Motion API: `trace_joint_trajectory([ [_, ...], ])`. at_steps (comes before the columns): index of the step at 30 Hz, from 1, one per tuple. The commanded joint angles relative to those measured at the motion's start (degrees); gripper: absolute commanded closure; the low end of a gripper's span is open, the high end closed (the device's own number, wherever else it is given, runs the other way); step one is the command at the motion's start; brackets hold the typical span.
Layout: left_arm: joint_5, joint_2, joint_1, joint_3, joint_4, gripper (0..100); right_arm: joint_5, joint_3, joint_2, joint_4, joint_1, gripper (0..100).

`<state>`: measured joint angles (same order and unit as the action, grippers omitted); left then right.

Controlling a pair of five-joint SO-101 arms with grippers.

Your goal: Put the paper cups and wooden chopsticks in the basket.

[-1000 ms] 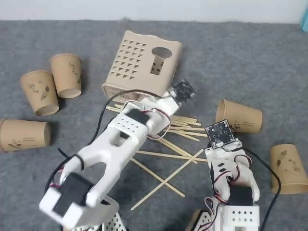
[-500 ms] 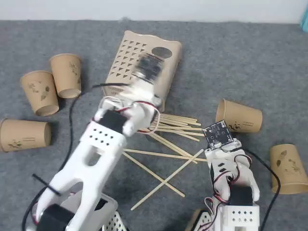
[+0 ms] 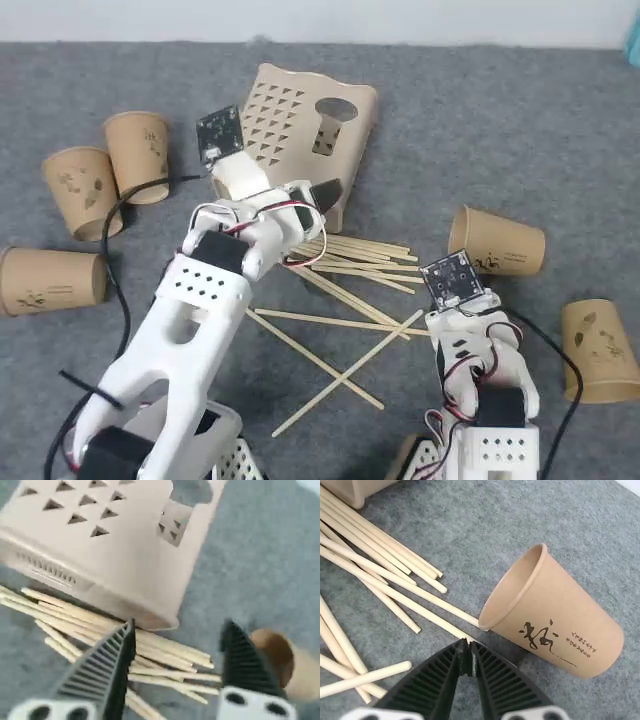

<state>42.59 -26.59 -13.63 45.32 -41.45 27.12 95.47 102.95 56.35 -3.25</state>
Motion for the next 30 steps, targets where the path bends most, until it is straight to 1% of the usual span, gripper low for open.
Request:
trace_joint_trajectory([
  [1, 1.67, -2.29, 0.53, 1.80, 6.24, 72, 0.79, 0.79, 0.92, 0.31, -0.13, 99.0],
  [4, 1.67, -1.05, 1.76, 2.77, 7.91, 77, 0.79, 0.79, 0.92, 0.31, -0.13, 99.0],
  [6, 1.58, 0.79, 4.22, 1.80, 8.00, 85, 0.88, 0.79, 0.92, 0.31, -0.13, 99.0],
  [8, 1.23, 3.16, 7.21, 0.13, 8.09, 96, 0.88, 0.79, 0.92, 0.22, -0.13, 99.0],
  [9, 0.00, 4.31, 8.62, -0.92, 8.09, 100, 0.88, 0.79, 0.92, 0.22, -0.13, 99.0],
  [11, -3.08, 5.63, 10.37, -2.24, 7.82, 98, 0.88, 0.79, 0.92, 0.22, -0.13, 99.0],
  [12, -4.31, 6.15, 10.81, -2.42, 7.74, 99, 0.88, 0.79, 0.92, 0.13, -0.13, 99.0],
  [16, -9.14, 6.68, 10.99, -1.27, 6.24, 99, 0.88, 0.79, 0.92, -0.04, -0.13, 99.0],
  [20, -14.24, 6.86, 11.78, 0.22, 6.59, 99, 0.88, 0.79, 0.92, -0.13, -0.13, 99.0],
  [25, -15.82, 8.09, 15.30, -0.04, 9.49, 99, 0.88, 0.79, 0.92, -0.13, -0.13, 99.0],
  [30, -15.82, 18.11, 17.05, -4.44, 9.41, 99, 0.88, 0.79, 0.92, 0.13, -0.13, 99.0],
])
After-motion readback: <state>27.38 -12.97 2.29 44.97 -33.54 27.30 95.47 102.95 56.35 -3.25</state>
